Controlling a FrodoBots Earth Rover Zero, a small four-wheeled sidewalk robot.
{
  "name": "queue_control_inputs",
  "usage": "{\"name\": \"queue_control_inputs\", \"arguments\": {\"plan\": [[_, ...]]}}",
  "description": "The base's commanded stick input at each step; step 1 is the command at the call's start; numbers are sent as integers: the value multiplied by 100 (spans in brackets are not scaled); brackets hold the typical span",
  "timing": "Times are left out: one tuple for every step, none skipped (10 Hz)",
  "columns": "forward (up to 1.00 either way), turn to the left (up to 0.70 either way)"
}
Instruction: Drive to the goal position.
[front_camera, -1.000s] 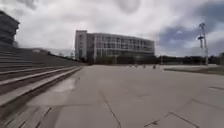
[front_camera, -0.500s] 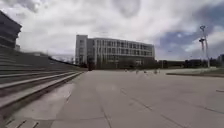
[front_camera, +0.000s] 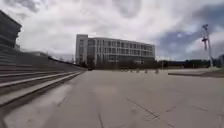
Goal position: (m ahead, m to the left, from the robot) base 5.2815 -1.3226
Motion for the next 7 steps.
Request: {"name": "queue_control_inputs", "arguments": {"plan": [[70,1],[70,1],[70,1],[70,1],[70,1],[70,1],[70,1]]}}
